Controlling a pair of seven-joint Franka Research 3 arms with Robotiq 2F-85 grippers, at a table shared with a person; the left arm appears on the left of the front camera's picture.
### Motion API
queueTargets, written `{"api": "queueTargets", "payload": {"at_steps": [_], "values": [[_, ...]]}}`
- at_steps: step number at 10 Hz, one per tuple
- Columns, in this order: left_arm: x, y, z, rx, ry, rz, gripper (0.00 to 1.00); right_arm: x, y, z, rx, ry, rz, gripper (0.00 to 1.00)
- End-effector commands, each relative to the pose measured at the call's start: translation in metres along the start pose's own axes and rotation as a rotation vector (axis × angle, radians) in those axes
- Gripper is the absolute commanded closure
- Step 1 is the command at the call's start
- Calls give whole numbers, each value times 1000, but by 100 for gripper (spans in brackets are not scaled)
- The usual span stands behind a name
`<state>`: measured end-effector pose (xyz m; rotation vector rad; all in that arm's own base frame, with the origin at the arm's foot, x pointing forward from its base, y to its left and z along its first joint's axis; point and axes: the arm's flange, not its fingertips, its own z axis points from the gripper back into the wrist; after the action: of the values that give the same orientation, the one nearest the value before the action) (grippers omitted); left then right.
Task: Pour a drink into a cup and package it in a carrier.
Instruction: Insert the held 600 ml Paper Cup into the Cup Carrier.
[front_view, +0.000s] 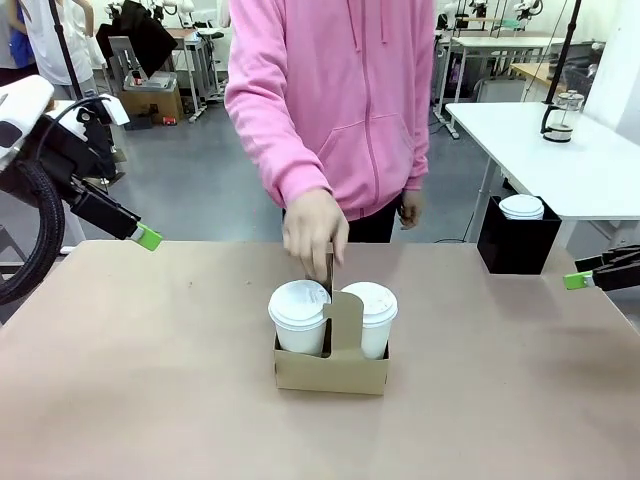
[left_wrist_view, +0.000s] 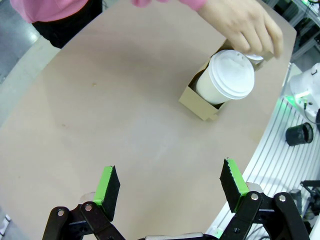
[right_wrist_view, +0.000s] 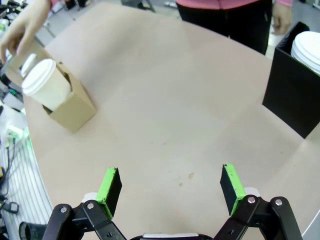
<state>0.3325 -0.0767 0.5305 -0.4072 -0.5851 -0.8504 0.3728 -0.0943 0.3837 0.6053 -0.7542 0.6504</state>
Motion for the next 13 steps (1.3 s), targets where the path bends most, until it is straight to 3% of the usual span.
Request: {"api": "queueTargets", "payload": {"at_steps": [1, 13], "values": [[1, 0, 0, -11, -6, 15, 0, -2, 0, 3, 11, -5, 23, 0], [1, 0, 0, -11, -6, 15, 0, -2, 0, 3, 11, -5, 23, 0]]}}
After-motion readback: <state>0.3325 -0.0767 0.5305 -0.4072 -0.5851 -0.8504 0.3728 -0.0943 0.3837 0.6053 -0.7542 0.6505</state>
